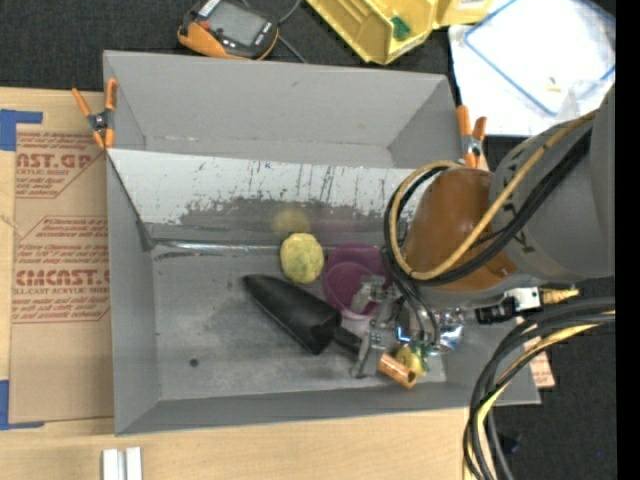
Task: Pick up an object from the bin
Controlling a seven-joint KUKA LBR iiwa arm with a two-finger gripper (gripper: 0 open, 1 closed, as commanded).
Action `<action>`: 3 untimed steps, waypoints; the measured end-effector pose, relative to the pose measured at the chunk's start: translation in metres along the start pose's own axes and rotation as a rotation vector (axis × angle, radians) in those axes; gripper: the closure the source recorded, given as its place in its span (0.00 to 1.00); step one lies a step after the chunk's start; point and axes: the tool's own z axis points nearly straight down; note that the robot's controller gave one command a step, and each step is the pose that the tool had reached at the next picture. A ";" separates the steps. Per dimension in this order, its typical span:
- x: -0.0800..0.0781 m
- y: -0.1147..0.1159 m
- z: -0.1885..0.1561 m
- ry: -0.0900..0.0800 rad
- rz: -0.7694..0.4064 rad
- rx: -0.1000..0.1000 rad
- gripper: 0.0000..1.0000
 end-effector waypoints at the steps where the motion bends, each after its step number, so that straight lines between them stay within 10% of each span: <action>1: 0.003 0.023 -0.046 -0.009 -0.196 0.000 0.00; 2: 0.002 0.009 0.016 0.010 0.096 0.003 0.00; 3: 0.002 -0.003 0.044 -0.009 -0.103 -0.001 0.00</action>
Offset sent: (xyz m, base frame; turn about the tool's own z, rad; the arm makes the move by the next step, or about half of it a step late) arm 0.0014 0.0095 -0.0134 0.0962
